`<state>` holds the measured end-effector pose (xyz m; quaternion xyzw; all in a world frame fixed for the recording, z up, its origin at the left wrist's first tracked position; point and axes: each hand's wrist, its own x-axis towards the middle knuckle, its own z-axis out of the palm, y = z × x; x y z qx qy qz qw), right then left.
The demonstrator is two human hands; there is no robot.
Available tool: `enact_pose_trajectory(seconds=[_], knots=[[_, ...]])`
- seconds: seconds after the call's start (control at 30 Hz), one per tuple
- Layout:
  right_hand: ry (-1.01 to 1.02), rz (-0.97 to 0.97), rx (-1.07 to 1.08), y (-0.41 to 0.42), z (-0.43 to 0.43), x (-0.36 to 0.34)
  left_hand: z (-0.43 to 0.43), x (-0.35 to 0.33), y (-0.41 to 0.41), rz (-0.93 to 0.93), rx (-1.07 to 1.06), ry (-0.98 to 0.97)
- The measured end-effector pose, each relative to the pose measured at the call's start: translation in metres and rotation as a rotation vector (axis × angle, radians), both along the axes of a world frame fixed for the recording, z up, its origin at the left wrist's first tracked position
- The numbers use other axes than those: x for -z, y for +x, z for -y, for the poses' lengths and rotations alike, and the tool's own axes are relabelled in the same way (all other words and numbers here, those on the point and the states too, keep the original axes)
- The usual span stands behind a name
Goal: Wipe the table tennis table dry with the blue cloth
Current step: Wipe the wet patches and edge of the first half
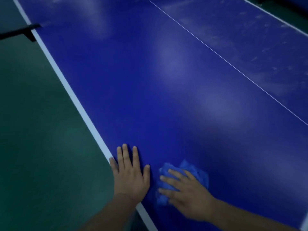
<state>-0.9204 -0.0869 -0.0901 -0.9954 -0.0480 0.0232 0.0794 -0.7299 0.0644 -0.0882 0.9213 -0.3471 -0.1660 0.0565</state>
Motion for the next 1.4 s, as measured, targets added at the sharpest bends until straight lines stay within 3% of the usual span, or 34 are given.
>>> enact_pose_trajectory(seconds=[0.07, 0.2, 0.3, 0.37, 0.43, 0.53, 0.6, 0.7, 0.83, 0.93, 1.0, 1.1, 1.23, 1.3, 1.4], knots=[[-0.023, -0.010, 0.202, 0.011, 0.038, 0.005, -0.005, 0.003, -0.011, -0.018, -0.019, 0.050], [0.055, 0.057, 0.933, 0.083, 0.112, -0.001, -0.001, -0.004, -0.004, -0.094, -0.006, 0.124], [0.065, 0.020, 1.052, 0.145, 0.121, -0.010, -0.002, -0.012, 0.002, -0.206, 0.021, 0.185], [0.057, 0.009, 0.900, 0.187, 0.103, -0.008, -0.003, -0.013, 0.003, -0.203, 0.027, 0.185], [0.019, -0.026, 0.582, 0.214, 0.067, -0.003, -0.003, -0.012, 0.003, -0.177, 0.029, 0.172], [0.014, -0.090, 0.071, 0.202, 0.013, -0.003, -0.005, -0.010, -0.001, -0.151, 0.017, 0.151], [0.068, -0.155, -0.074, 0.181, 0.018, -0.005, -0.009, -0.008, -0.004, -0.114, 0.016, 0.143], [-0.006, -0.071, -0.092, 0.177, 0.064, 0.000, -0.008, -0.008, -0.005, -0.107, -0.006, 0.143], [-0.014, -0.082, 0.312, 0.250, 0.107, -0.002, -0.007, -0.007, -0.007, -0.099, -0.046, 0.113], [-0.029, -0.076, 0.208, 0.311, 0.095, -0.010, -0.003, -0.005, -0.003, -0.097, -0.107, 0.074], [-0.030, -0.099, 0.057, 0.319, 0.075, -0.010, -0.004, -0.005, -0.002, -0.127, -0.234, -0.058], [-0.049, -0.070, -0.190, 0.268, 0.042, -0.002, -0.028, 0.000, -0.021, -0.062, -0.460, -0.288], [0.042, 0.038, -0.653, 0.117, 0.006, 0.003, -0.069, 0.002, -0.087, -0.038, -0.550, -0.363], [0.018, -0.050, -0.876, 0.048, 0.005, -0.003, -0.078, -0.002, -0.119, -0.060, -0.645, -0.379], [0.012, -0.003, -0.978, 0.061, 0.025, 0.002, -0.079, -0.011, -0.158, -0.130, -0.699, -0.323]])
